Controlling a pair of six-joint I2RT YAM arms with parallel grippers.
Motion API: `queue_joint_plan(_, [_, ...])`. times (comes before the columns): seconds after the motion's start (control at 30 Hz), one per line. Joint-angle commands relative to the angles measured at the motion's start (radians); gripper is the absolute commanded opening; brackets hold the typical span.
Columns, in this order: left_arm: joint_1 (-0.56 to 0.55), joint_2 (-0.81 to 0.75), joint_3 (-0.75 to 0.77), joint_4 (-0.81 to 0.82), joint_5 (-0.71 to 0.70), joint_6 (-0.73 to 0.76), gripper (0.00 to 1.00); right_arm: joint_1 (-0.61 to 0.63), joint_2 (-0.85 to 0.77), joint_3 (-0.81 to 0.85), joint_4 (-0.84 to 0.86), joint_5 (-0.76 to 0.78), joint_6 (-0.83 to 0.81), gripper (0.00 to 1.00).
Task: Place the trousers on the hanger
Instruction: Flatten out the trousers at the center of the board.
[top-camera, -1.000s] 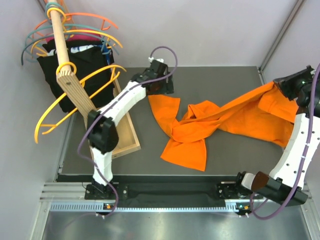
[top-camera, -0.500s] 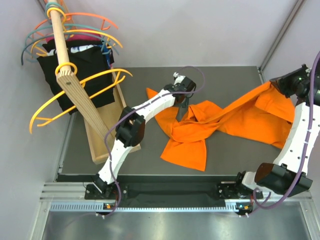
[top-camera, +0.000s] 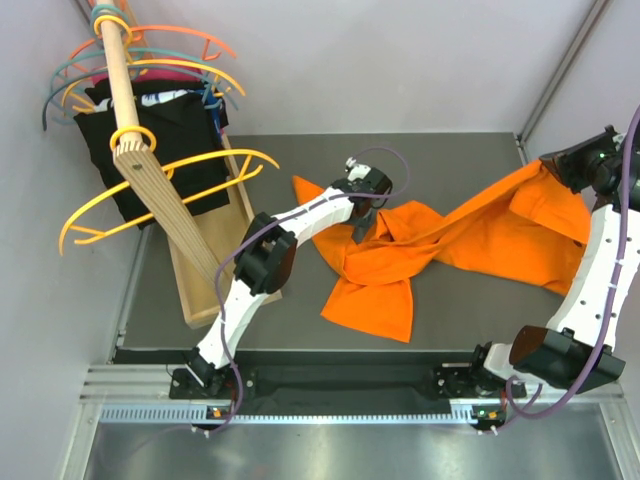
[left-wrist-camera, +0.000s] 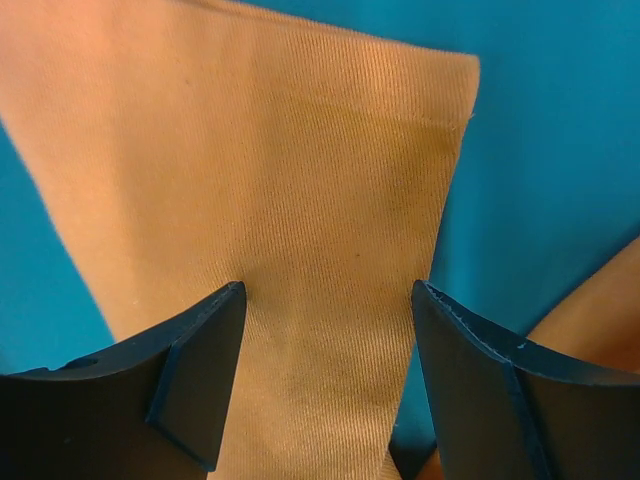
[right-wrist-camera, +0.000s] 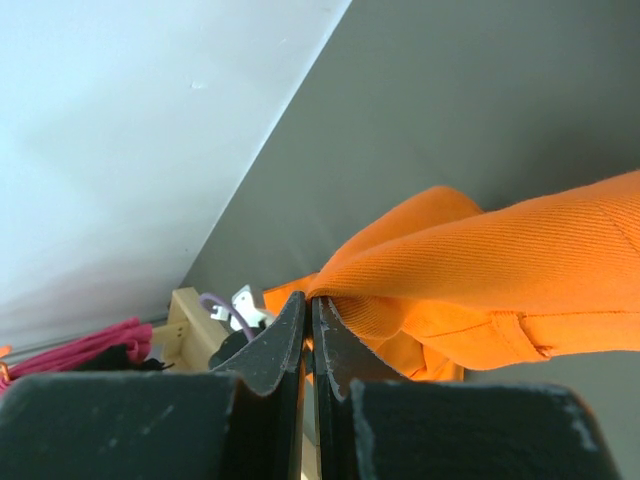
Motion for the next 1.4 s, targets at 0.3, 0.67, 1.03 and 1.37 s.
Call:
queue_joint_plan(0.3, [0.005,0.044,0.0,0.078,0.059,0.056,0.37,0.007,-0.01,0.056,0.081,-0.035,0.019,0.0])
queue_joint_plan(0.67, [0.021,-0.161,-0.055,0.064,-0.002,0.08,0.0,0.007,-0.007,0.051,0.079,-0.027,0.011,0.0])
queue_joint_plan(1.03, [-0.015,-0.604,-0.451,-0.155,-0.329,-0.048,0.0,0.023,-0.007,-0.01,0.087,-0.022,0.03,0.0])
queue_joint_plan(1.37, [-0.015,-0.898,-0.881,-0.369,-0.121,-0.297,0.11,0.024,0.01,-0.021,0.09,-0.022,0.044,0.0])
